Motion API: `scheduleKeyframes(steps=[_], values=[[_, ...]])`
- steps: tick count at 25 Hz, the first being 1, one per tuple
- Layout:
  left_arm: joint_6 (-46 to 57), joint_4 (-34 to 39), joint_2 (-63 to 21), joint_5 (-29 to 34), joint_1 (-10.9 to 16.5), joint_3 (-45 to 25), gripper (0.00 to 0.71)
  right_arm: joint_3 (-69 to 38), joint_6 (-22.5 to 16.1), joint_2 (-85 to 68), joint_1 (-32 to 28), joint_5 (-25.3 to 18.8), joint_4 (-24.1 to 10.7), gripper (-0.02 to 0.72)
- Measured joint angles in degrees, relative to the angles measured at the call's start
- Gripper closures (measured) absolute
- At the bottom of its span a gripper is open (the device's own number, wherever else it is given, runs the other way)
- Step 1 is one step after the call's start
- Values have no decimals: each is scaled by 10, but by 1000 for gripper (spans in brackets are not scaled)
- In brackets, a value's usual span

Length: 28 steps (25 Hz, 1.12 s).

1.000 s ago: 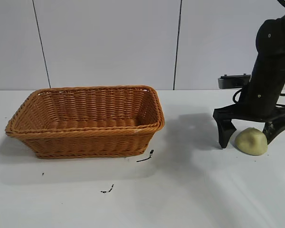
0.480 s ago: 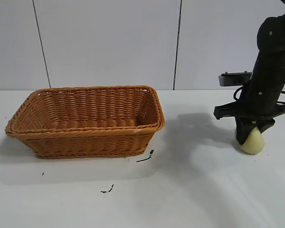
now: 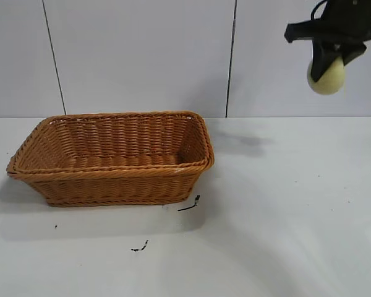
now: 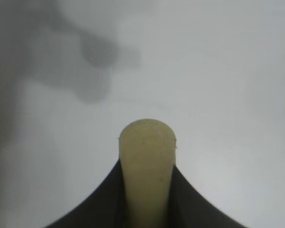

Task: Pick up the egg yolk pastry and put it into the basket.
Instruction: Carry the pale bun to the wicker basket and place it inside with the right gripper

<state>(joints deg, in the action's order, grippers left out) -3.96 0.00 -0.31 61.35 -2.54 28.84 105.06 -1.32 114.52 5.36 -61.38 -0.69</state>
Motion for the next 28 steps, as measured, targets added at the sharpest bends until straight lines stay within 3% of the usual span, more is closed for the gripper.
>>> scheduleKeyframes(steps=[5,13,21,28], values=[[0,0,0,0,0,0,14,48,3,0,47,-21,-5,608],[0,0,0,0,0,0,14,112,5,23,198,-11,-4,608],[0,0,0,0,0,0,14,147,7,110,307,24,-5,608],[0,0,0,0,0,0,14,148,10,207,322,105,-9,609]])
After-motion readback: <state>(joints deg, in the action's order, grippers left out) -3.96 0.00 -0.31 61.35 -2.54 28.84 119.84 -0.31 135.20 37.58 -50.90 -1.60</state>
